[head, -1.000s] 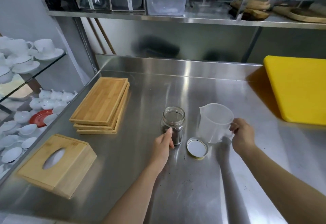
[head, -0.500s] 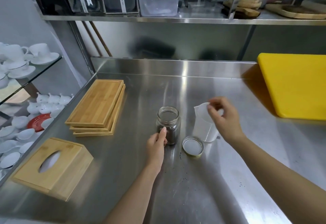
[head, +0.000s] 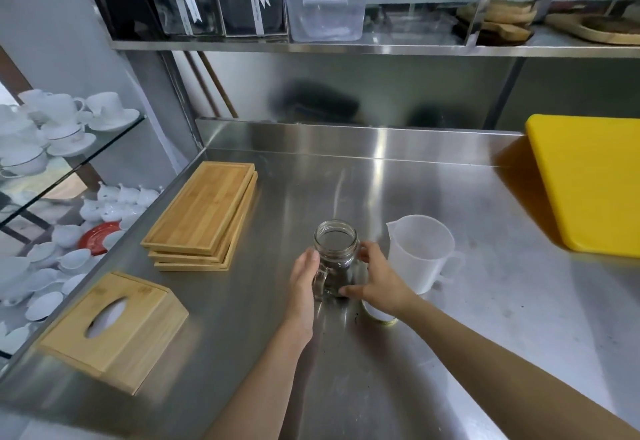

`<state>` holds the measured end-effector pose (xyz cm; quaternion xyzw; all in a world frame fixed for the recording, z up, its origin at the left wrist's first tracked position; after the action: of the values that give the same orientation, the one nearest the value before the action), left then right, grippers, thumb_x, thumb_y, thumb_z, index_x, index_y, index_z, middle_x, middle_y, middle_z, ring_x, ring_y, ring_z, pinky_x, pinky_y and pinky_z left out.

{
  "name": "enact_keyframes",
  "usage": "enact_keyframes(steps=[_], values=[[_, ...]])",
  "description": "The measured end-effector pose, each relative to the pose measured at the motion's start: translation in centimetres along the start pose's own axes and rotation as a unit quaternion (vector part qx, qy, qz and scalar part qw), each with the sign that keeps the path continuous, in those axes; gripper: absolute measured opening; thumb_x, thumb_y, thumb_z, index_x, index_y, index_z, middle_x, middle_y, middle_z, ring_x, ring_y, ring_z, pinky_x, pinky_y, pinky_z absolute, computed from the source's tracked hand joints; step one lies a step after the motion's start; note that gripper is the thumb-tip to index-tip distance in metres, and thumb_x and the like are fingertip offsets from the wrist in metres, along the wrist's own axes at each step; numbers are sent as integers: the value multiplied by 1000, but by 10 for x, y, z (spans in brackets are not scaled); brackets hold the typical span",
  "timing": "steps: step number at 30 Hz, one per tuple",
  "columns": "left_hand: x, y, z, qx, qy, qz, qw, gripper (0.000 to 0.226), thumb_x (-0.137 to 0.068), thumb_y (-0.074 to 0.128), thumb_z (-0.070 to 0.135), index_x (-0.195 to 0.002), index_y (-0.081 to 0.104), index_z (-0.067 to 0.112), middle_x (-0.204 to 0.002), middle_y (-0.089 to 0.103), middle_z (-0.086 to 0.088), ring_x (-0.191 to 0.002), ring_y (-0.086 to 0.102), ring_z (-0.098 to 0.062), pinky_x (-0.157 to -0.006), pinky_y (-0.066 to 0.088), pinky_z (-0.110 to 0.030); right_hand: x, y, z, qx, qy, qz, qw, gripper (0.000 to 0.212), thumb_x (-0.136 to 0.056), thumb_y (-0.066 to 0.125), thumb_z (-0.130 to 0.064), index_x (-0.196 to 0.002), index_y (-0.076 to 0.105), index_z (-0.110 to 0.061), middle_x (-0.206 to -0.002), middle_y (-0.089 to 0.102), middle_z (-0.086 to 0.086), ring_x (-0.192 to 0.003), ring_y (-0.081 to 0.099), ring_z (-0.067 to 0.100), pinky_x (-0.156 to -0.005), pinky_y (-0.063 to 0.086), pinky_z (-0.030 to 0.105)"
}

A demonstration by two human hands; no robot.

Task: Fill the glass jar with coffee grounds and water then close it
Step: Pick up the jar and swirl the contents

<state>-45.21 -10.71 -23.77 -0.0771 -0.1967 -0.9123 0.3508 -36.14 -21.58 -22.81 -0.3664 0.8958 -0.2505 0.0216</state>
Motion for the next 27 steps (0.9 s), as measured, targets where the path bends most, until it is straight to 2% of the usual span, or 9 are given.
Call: enact_keyframes(steps=[4,6,8,11,16,20,22,24,27], values=[[9,2,2,3,9,8,1000,31,-87,56,29,-115,61,15,-116,67,-10,-108,61,-25,-89,47,-34,-5,3,1,-55,17,-5,998,87,-65,83,-6,-129,24,-10,-122,48,3,-115,47,17,-96,34,23],[13,2,0,-3,10,12,1000,24,-90,53,24,-111,62,18,-109,69,-6,-100,64,-20,-83,49,-32,-5,4,-3,-71,-7,-14,997,87,-64,82,2,-127,23,-6,-118,49,4,-109,50,15,-88,37,11],[16,1,0,-8,12,21,1000,21,-90,52,22,-108,63,21,-103,71,-2,-97,66,-17,-85,50,-33,-5,5,-8,-90,-39,-10,995,85,-60,82,8,-124,27,-5,-110,50,1,-98,53,5,-77,40,2],[18,0,1,-6,10,34,999,20,-90,51,21,-104,65,17,-94,73,1,-94,66,-19,-85,50,-34,-3,4,-10,-125,-48,-9,991,83,-57,84,9,-119,31,-7,-102,54,-5,-88,58,-1,-70,44,4],[24,0,9,-18,1,56,998,17,-83,58,29,-77,72,23,-84,74,2,-91,65,-21,-92,45,-43,2,3,-7,-160,-37,-12,986,84,-56,85,7,-118,32,-9,-104,57,-4,-84,60,-13,-69,46,5],[24,1,44,-90,49,43,994,26,-91,49,25,-86,73,18,-91,75,-2,-91,67,-13,-91,45,-30,2,-11,-16,-208,-41,-12,977,83,-54,84,11,-119,36,-10,-110,59,5,-91,61,2,-67,48,7],[21,0,67,-121,79,37,989,31,-93,44,29,-100,69,11,-103,72,-7,-96,66,-10,-91,44,-24,2,-17,-21,-232,-52,-9,971,82,-50,87,6,-114,41,-17,-112,58,9,-96,61,11,-69,53,15],[20,-2,89,-134,118,57,982,37,-94,40,34,-109,66,11,-110,69,-3,-102,62,-5,-92,42,-19,1,-23,-25,-259,-54,-1,964,86,-43,88,-4,-114,43,-21,-115,58,12,-104,61,22,-79,57,33],[21,-5,116,-97,188,150,966,40,-95,35,41,-107,64,16,-113,67,1,-108,60,-9,-102,39,-28,1,-28,-29,-298,-55,0,953,89,-42,87,-6,-119,44,-18,-116,62,12,-107,62,26,-95,49,48]])
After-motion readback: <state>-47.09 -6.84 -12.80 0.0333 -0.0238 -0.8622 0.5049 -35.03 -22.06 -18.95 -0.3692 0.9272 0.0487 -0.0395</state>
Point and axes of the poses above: each hand's wrist, its own x-axis away from the middle knuckle, its own y-axis out of the palm, z = x × y, the point moved 3 cm from there along -x, towards the middle knuckle
